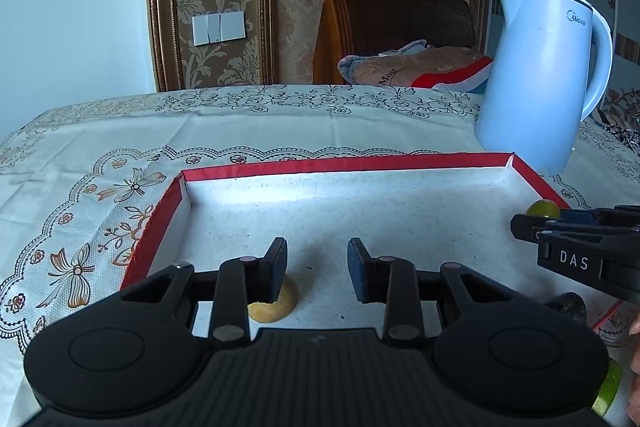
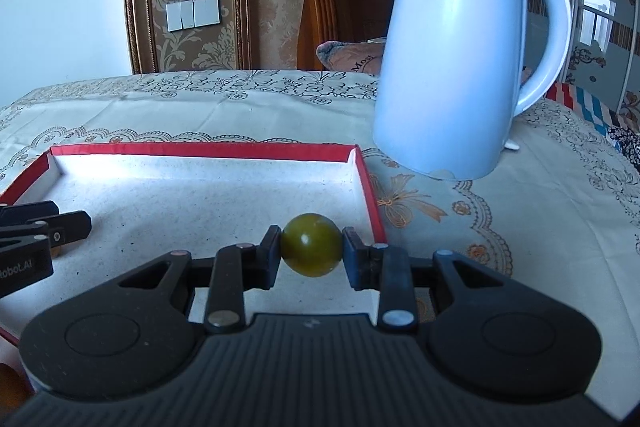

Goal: Organize fruits
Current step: 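Carry both held fruits into the red tray and open both grippers, then lift both tools away from the tray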

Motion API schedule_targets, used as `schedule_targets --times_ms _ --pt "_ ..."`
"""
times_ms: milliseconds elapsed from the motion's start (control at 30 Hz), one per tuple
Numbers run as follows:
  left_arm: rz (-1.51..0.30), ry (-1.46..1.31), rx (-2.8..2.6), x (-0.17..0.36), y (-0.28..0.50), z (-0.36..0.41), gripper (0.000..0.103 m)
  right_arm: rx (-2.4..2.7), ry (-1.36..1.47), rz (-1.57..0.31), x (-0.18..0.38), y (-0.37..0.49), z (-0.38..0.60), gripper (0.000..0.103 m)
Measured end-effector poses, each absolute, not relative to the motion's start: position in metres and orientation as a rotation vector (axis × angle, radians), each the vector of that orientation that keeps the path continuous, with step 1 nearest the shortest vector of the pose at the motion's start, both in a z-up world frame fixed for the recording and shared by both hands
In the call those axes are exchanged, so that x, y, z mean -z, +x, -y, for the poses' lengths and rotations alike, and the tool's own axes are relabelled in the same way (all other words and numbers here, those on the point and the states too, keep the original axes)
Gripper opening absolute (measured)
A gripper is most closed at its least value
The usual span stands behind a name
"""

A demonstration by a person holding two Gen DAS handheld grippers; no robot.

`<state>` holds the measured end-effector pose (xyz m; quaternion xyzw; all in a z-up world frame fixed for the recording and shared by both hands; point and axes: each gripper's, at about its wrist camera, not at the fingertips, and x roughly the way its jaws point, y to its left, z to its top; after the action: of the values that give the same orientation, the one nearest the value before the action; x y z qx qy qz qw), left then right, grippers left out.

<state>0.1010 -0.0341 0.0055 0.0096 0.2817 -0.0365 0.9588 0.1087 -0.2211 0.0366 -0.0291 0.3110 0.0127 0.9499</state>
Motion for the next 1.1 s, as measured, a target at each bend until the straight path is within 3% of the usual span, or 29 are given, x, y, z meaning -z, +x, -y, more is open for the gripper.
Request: schedule_targets --times_ms 433,533,633,667,733,767,833,933,1100 --pt "-0.549 0.014 0.032 -0.004 0.102 0.033 0.033 -0.036 -0.056 -0.66 -0.033 0.115 0.22 0.032" --pt "-0.543 0.018 0.022 -0.004 0.102 0.033 0.033 -0.026 -0.059 -0.647 -0.033 0.113 0.22 0.048" --pt "-0.539 0.013 0.023 -0.004 0.1 0.032 0.033 -0.029 -0.055 -0.639 -0.034 0.112 0.22 0.05" --pt "-0.539 0.012 0.026 -0.004 0.1 0.032 0.035 -0.031 -0.055 -0.639 -0.034 0.112 0.22 0.052" --pt "-0.534 0.01 0.014 -0.004 0.099 0.032 0.059 -0.032 -0.056 -0.64 -0.034 0.112 0.219 0.052" --pt "-0.537 0.005 0.008 -0.004 0.099 0.031 0.064 -0.032 -0.053 -0.638 -0.034 0.111 0.219 0.053" --pt "-0.539 -0.004 0.002 -0.003 0.1 0.028 0.065 -0.037 -0.045 -0.637 -0.034 0.111 0.22 0.056" --pt "-0.544 -0.024 -0.002 -0.004 0.101 0.025 0.065 -0.032 -0.05 -0.621 -0.036 0.109 0.219 0.07" --pt "-0.543 -0.015 -0.013 -0.003 0.099 0.025 0.065 -0.032 -0.044 -0.618 -0.037 0.107 0.22 0.07"
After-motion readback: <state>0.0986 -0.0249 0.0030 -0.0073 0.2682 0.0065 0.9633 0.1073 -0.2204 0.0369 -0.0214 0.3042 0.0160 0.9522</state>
